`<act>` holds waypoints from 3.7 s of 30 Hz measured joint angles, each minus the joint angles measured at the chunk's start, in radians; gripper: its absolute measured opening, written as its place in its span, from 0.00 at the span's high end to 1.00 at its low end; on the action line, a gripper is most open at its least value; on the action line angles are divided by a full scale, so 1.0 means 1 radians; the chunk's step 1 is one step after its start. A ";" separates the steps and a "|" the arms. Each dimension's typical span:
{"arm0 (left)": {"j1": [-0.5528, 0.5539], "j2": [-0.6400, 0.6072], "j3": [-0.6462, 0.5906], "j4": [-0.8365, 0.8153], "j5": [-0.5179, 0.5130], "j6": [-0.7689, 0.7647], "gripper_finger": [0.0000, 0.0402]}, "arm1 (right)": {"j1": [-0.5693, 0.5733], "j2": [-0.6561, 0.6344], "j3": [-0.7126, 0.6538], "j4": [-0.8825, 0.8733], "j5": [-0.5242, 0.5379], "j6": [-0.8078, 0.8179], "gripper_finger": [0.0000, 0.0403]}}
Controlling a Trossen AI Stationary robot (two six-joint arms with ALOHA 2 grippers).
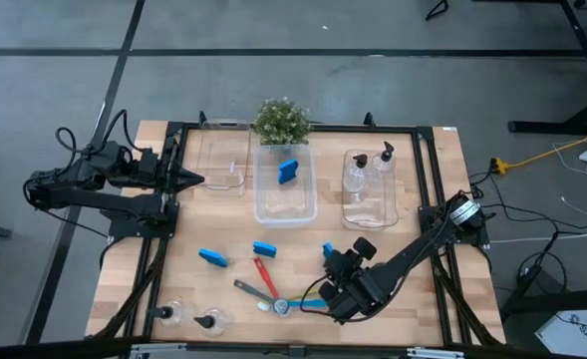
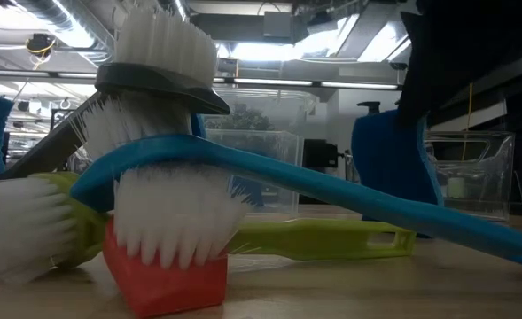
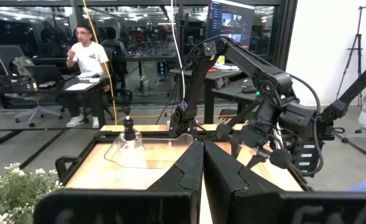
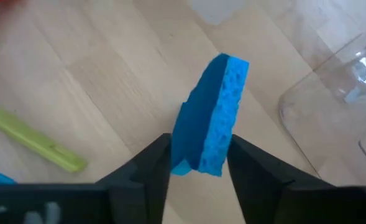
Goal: Pick & Place Kitchen Sink Supplies
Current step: Put the blue sponge into the middle transparent bin
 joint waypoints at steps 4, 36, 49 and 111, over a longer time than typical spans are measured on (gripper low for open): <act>0.000 0.000 0.000 0.000 0.000 0.000 0.98 | -0.001 0.000 0.000 0.016 0.000 -0.027 0.78; 0.000 0.000 0.000 0.000 0.000 0.000 0.98 | -0.114 -0.236 0.147 0.012 -0.203 -0.643 0.98; 0.000 0.000 0.000 0.000 0.000 0.000 0.98 | -0.267 -0.292 0.312 0.062 -0.259 -0.987 0.98; 0.000 0.000 0.000 0.000 0.000 0.000 0.98 | -0.880 0.063 0.286 0.427 -0.682 -1.622 0.99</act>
